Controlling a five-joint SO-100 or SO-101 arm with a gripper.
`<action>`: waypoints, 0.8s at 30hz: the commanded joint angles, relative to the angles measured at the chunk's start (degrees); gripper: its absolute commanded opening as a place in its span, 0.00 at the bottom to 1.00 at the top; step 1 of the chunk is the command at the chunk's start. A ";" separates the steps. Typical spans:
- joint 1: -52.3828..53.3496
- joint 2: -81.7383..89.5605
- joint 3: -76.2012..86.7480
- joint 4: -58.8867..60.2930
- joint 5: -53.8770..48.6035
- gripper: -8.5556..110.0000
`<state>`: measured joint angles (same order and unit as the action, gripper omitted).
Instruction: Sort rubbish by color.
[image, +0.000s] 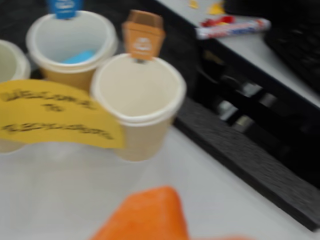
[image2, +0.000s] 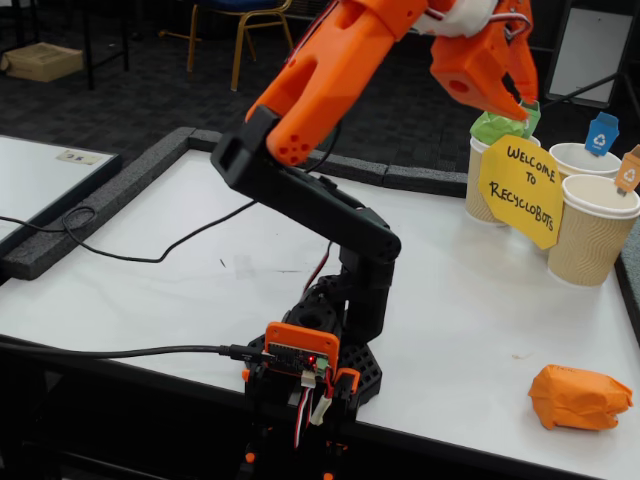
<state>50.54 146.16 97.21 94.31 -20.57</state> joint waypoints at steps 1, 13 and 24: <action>5.89 1.67 -0.97 -1.76 1.32 0.07; 32.61 1.32 9.40 -10.02 1.76 0.07; 40.87 -1.05 18.98 -9.76 1.58 0.07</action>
<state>89.38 145.99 118.04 84.81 -19.86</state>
